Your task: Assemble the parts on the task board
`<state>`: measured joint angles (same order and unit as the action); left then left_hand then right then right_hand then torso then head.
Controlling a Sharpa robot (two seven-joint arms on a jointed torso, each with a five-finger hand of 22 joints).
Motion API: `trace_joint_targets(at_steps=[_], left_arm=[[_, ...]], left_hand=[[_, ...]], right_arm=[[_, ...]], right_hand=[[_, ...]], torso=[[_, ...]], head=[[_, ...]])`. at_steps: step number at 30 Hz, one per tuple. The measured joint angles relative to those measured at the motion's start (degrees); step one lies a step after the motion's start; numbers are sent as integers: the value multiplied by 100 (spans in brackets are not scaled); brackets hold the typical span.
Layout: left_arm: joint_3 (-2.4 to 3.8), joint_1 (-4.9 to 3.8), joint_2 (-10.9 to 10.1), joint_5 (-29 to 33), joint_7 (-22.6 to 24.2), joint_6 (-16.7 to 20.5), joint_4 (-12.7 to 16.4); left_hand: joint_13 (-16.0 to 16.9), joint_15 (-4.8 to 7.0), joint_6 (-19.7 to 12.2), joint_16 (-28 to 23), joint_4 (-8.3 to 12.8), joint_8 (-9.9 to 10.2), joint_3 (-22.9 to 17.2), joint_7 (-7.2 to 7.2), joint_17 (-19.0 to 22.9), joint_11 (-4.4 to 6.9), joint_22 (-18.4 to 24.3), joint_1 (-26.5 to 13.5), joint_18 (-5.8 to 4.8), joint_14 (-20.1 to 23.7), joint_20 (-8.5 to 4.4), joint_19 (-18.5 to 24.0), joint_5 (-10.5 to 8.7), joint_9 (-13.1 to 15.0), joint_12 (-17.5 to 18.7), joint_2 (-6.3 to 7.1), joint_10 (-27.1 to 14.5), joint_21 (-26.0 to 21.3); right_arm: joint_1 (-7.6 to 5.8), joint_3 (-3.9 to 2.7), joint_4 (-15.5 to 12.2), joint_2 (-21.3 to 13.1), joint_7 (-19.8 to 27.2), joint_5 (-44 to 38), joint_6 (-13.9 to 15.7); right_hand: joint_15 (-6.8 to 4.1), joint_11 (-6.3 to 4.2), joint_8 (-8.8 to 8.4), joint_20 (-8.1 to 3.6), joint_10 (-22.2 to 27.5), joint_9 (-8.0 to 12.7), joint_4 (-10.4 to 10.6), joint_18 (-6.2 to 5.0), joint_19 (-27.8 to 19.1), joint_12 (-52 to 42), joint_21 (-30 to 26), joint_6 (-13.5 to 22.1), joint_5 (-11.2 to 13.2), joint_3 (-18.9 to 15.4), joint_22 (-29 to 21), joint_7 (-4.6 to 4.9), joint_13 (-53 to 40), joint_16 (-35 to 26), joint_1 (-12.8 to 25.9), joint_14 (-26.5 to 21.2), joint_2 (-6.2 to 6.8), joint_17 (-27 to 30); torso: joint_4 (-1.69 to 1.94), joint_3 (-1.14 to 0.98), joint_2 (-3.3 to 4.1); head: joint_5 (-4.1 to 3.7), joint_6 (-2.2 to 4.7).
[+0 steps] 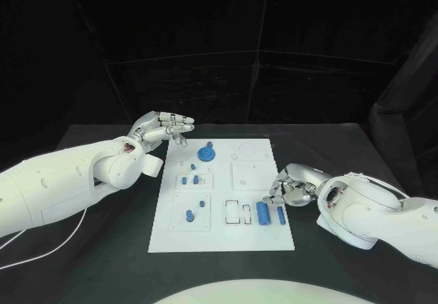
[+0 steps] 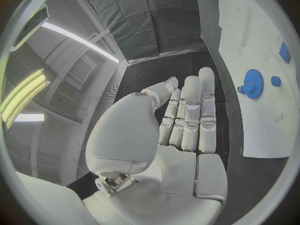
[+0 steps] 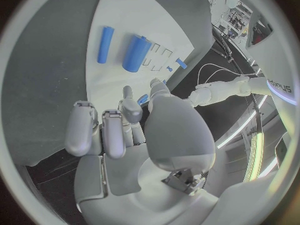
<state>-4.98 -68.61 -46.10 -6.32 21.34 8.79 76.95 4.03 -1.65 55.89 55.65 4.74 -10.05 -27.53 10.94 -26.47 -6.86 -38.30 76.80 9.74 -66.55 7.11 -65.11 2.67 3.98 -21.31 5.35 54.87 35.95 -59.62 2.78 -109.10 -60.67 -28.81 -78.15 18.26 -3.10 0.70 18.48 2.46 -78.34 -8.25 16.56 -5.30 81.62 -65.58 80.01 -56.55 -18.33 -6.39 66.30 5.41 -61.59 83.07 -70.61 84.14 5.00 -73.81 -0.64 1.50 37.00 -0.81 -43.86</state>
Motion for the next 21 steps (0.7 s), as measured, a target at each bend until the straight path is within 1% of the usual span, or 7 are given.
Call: trace_joint_targets(at_steps=[5, 7, 8, 13, 15, 20, 21], left_arm=[[-4, 0, -6, 0, 0, -1, -3], [-4, 0, -6, 0, 0, -1, -3], [-4, 0, -7, 0, 0, -2, -3], [-7, 0, -12, 0, 0, -3, -3], [-7, 0, -13, 0, 0, -3, -4], [-8, 1, -14, 0, 0, -5, -5], [-8, 1, -15, 0, 0, -5, -5]], left_hand=[[0, 0, 0, 0, 0, 0, 0, 0, 0, 0, 0, 0, 0, 0, 0, 0, 0, 0, 0, 0, 0, 0], [0, 0, 0, 0, 0, 0, 0, 0, 0, 0, 0, 0, 0, 0, 0, 0, 0, 0, 0, 0, 0, 0], [0, 0, 0, 0, 0, 0, 0, 0, 0, 0, 0, 0, 0, 0, 0, 0, 0, 0, 0, 0, 0, 0], [0, 0, 0, 0, 0, 0, 0, 0, -1, 0, -1, 0, 0, 0, 0, 0, 0, 0, 0, 0, 0, 0], [0, 0, 0, 0, 0, 0, 0, 0, -1, 0, -1, 0, 0, 0, 0, 0, 0, 0, 0, 0, 0, 0], [0, 0, 0, 0, 0, 0, 0, 0, -1, 0, -1, 0, 0, 0, 0, 0, 0, 0, 0, 0, 0, 0], [0, 0, 0, 0, 0, 0, 0, 0, -1, 0, -1, 0, 0, 0, 0, 0, 0, 0, 0, 0, 0, 0]], right_arm=[[58, 3, 49, 143, -300, -82, -100], [85, 3, 67, 190, -375, -115, -142], [108, 3, 78, 217, -419, -137, -172], [181, 7, 117, 310, -541, -205, -299], [205, 7, 133, 348, -594, -240, -371], [242, 7, 183, 406, -697, -335, -525], [244, 7, 193, 417, -714, -359, -553]], right_hand=[[0, -9, 111, 0, -80, -59, 22, -1, 0, -238, 4, 17, 35, -145, 34, -18, -316, 92, 116, 0, -21, -114], [0, -9, 145, 0, -79, -76, 4, -1, 0, -276, 4, 42, 66, -183, 47, -1, -379, 117, 141, 0, -4, -114], [0, -9, 147, 1, -79, -80, 15, -1, 1, -276, 4, 56, 66, -201, 50, -15, -394, 128, 141, 0, -4, -114], [-19, -9, 244, 20, -79, -142, 17, -1, 19, -303, 26, 57, 100, -250, 80, -16, -451, 129, 141, -20, -4, -114], [-19, -9, 294, 20, -79, -173, 9, -1, 19, -303, 26, 57, 137, -272, 89, -16, -469, 129, 170, -20, -34, -114], [-19, -9, 298, 20, -79, -199, 17, -1, 19, -303, 26, 57, 137, -281, 97, -16, -469, 150, 171, -20, -35, -113], [-19, -9, 323, 20, -79, -199, 17, -1, 19, -303, 26, 57, 161, -281, 104, -16, -465, 150, 195, -20, -12, -113]], torso=[[0, 2, 1], [0, 2, 2], [1, 3, 3], [3, 5, 3], [3, 5, 3], [3, 6, 3], [3, 7, 3]], head=[[-1, -8], [1, -14], [1, -15], [-15, -25], [-15, -29], [-15, -39], [-15, -41]])
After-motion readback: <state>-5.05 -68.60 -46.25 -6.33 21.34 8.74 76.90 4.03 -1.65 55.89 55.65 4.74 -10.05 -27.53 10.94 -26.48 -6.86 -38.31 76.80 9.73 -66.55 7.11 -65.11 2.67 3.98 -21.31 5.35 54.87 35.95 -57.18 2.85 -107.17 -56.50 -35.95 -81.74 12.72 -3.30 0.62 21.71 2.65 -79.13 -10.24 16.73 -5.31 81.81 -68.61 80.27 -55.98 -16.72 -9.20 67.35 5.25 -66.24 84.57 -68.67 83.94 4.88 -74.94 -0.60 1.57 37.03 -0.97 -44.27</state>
